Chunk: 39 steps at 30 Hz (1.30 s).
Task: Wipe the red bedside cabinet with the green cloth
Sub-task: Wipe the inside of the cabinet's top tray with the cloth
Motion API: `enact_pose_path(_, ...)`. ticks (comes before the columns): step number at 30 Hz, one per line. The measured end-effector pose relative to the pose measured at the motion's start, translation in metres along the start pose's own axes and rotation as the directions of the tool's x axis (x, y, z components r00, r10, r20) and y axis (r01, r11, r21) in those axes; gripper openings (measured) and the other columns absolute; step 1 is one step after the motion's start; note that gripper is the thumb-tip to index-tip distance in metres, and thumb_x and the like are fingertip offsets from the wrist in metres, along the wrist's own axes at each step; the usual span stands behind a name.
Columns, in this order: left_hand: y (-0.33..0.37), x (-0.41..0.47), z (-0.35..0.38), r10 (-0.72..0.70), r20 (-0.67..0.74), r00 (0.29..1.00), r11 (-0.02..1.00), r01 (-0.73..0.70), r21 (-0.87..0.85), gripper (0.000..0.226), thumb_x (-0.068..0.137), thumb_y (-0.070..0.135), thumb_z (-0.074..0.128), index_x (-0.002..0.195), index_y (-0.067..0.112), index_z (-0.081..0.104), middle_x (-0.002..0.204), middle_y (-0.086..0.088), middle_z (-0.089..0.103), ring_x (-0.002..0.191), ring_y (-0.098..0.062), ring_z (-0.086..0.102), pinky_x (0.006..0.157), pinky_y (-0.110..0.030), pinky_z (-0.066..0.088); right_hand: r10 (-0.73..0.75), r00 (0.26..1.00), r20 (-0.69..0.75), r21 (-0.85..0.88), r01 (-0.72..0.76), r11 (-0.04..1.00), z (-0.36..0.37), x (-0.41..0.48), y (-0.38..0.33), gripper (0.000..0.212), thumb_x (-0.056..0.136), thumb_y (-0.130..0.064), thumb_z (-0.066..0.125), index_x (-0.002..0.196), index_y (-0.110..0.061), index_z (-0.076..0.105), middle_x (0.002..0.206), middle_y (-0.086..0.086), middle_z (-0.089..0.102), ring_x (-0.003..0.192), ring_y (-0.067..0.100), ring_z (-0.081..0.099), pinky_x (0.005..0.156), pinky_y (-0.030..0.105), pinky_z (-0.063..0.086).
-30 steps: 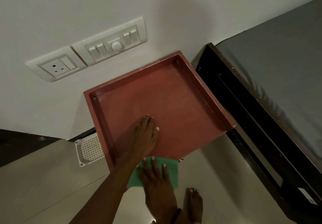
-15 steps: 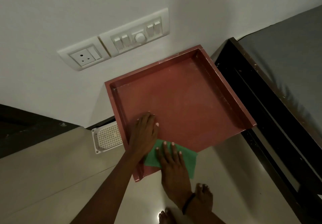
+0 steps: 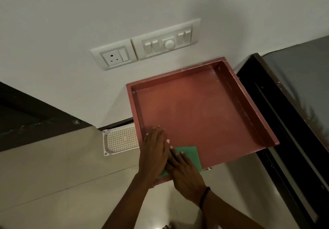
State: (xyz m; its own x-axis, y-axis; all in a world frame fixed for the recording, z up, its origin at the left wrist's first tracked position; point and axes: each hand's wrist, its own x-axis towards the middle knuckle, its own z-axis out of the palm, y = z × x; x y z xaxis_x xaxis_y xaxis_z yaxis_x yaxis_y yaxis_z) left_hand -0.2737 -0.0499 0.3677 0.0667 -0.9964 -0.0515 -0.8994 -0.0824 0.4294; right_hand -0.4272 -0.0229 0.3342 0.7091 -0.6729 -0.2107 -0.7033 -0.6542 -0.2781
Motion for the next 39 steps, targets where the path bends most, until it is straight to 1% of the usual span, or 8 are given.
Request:
enact_pose_path(4, -0.009, -0.005, 0.003, -0.028, -0.014, 1.000, 0.998, 0.029, 0.063, 0.055, 0.106, 0.043, 0.024, 0.143, 0.011, 0.050, 0.149, -0.007, 0.050, 0.144, -0.022, 0.038, 0.124, -0.039, 0.019, 0.036, 0.999, -0.041, 0.018, -0.035, 0.999, -0.016, 0.067, 0.026, 0.059, 0.098, -0.036, 0.027, 0.154, -0.019, 0.031, 0.162, 0.009, 0.029, 0.149, 0.034, 0.027, 0.112, 0.054, 0.038)
enact_pose_path(9, -0.015, -0.007, 0.010, -0.076, -0.029, 0.997, 0.997, 0.076, -0.009, 0.064, 0.105, 0.050, 0.021, 0.156, 0.012, 0.028, 0.162, -0.006, 0.030, 0.151, -0.017, 0.024, 0.125, -0.035, 0.008, 0.054, 0.999, 0.002, 0.014, -0.054, 0.998, -0.038, 0.139, 0.047, 0.061, 0.102, -0.037, 0.031, 0.159, -0.025, 0.014, 0.168, 0.004, 0.005, 0.154, 0.030, 0.002, 0.121, 0.054, 0.017)
enact_pose_path(13, -0.013, -0.009, 0.009, -0.114, -0.063, 0.992, 0.981, 0.102, -0.164, 0.062, 0.106, 0.047, 0.022, 0.159, 0.017, 0.019, 0.168, 0.002, 0.011, 0.154, -0.008, 0.005, 0.125, -0.040, 0.019, -0.037, 0.999, -0.003, 0.093, 0.037, 0.995, -0.033, 0.119, 0.039, 0.062, 0.102, -0.035, 0.039, 0.159, -0.025, 0.016, 0.168, 0.001, 0.006, 0.154, 0.029, -0.002, 0.124, 0.053, 0.008)
enact_pose_path(17, -0.010, -0.010, 0.005, -0.119, -0.085, 0.989, 0.960, 0.093, -0.265, 0.059, 0.106, 0.045, 0.027, 0.159, 0.018, 0.021, 0.168, 0.007, 0.008, 0.155, -0.009, 0.004, 0.120, -0.047, 0.031, -0.087, 0.996, -0.035, 0.002, 0.087, 0.996, -0.007, 0.071, 0.016, 0.064, 0.102, -0.053, 0.024, 0.159, -0.023, 0.020, 0.165, 0.003, 0.019, 0.152, 0.032, 0.016, 0.119, 0.054, 0.027)
enact_pose_path(20, -0.008, -0.010, 0.005, -0.106, -0.099, 0.989, 0.966, 0.078, -0.247, 0.062, 0.105, 0.044, 0.030, 0.160, 0.018, 0.015, 0.169, 0.007, 0.003, 0.155, -0.011, 0.002, 0.121, -0.047, 0.029, -0.087, 0.993, -0.084, -0.024, 0.085, 0.996, -0.006, 0.090, 0.018, 0.062, 0.104, -0.052, 0.019, 0.159, -0.022, 0.019, 0.165, 0.005, 0.022, 0.151, 0.032, 0.020, 0.115, 0.052, 0.022)
enact_pose_path(25, -0.011, -0.012, 0.013, -0.041, -0.144, 0.989, 0.987, 0.018, -0.158, 0.061, 0.106, 0.044, 0.030, 0.158, 0.013, 0.021, 0.168, 0.001, 0.012, 0.155, -0.017, 0.009, 0.121, -0.043, 0.030, 0.017, 0.998, -0.058, -0.101, -0.023, 0.995, -0.021, 0.174, 0.026, 0.057, 0.097, -0.035, 0.030, 0.150, -0.018, 0.042, 0.161, 0.006, 0.033, 0.147, 0.032, 0.032, 0.111, 0.052, 0.038)
enact_pose_path(30, -0.017, -0.008, 0.023, -0.045, -0.102, 0.994, 0.998, 0.042, -0.036, 0.061, 0.107, 0.052, 0.022, 0.159, 0.020, 0.016, 0.168, 0.003, 0.014, 0.154, -0.012, 0.011, 0.122, -0.037, 0.024, 0.001, 0.998, -0.056, -0.092, -0.006, 0.996, -0.051, 0.233, 0.043, 0.064, 0.095, -0.024, 0.011, 0.158, -0.021, 0.019, 0.168, 0.004, 0.009, 0.154, 0.031, 0.005, 0.119, 0.053, 0.016)
enact_pose_path(39, -0.014, -0.011, 0.023, -0.083, -0.019, 0.996, 0.995, 0.084, 0.053, 0.061, 0.106, 0.054, 0.024, 0.146, 0.012, 0.043, 0.152, -0.009, 0.047, 0.139, -0.027, 0.047, 0.116, -0.039, 0.030, 0.062, 0.986, -0.157, 0.149, -0.039, 0.988, -0.062, 0.245, 0.017, 0.054, 0.091, -0.010, 0.045, 0.145, -0.008, 0.046, 0.156, 0.008, 0.041, 0.146, 0.028, 0.032, 0.119, 0.049, 0.025)
